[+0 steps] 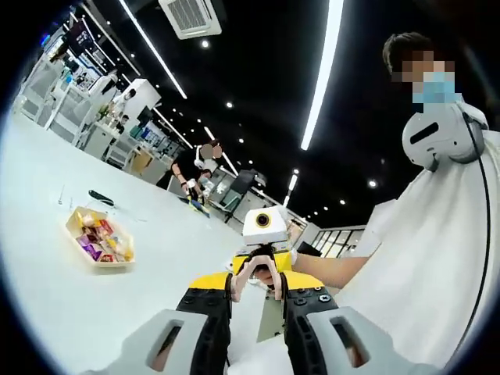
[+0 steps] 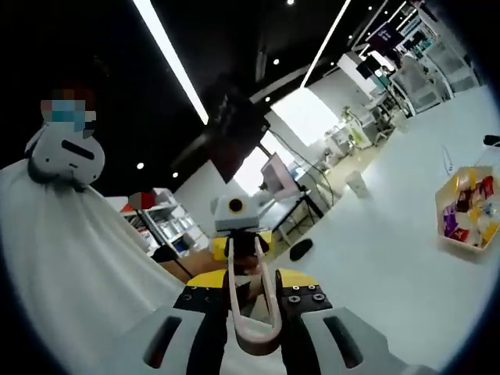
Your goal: Place the target food into the container with the food tongs after gripping and lifting it, then release it inside without dropping or visibly crushing the food.
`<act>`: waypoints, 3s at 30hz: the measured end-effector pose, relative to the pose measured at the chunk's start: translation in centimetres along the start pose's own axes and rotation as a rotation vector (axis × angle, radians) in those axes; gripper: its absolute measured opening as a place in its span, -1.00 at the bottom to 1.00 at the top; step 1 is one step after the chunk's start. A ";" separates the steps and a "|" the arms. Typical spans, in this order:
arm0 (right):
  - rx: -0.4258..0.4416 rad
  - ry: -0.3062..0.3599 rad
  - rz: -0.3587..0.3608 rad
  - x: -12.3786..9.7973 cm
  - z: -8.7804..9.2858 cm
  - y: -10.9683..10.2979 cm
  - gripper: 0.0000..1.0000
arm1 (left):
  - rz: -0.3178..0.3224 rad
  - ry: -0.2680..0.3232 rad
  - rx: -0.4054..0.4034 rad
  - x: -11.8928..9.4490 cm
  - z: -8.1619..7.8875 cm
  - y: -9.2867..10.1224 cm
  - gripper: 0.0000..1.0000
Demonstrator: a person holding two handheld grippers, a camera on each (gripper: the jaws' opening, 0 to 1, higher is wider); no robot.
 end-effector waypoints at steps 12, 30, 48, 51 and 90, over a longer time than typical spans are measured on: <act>-0.044 -0.017 0.051 -1.1 1.1 1.3 -0.52 | 0.044 -0.038 0.169 0.4 0.8 -1.1 -0.53; -0.282 -0.170 0.149 -1.9 2.8 3.7 -0.52 | 0.062 -0.334 0.271 0.3 1.9 -3.9 -0.52; -0.396 -0.237 0.247 -3.2 4.5 5.0 -0.50 | 0.093 -0.505 0.363 1.3 3.6 -5.6 -0.49; -0.400 -0.246 0.266 -3.2 4.6 5.6 -0.50 | 0.088 -0.520 0.372 1.2 3.7 -6.2 -0.49; -0.501 -0.377 0.393 -4.1 5.1 9.9 -0.48 | 0.039 -0.677 0.504 2.7 5.9 -10.0 -0.51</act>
Point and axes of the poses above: the point that each gripper's makers call its tool centre point, and the gripper's own axes: x roughly forward along the fingers, y roughly to its right, z roughly out of its underside, the point moved 8 cm from there along -x, roughly backward along the fingers, and after that the axes turned 14 degrees about y, right-handed, at the moved point
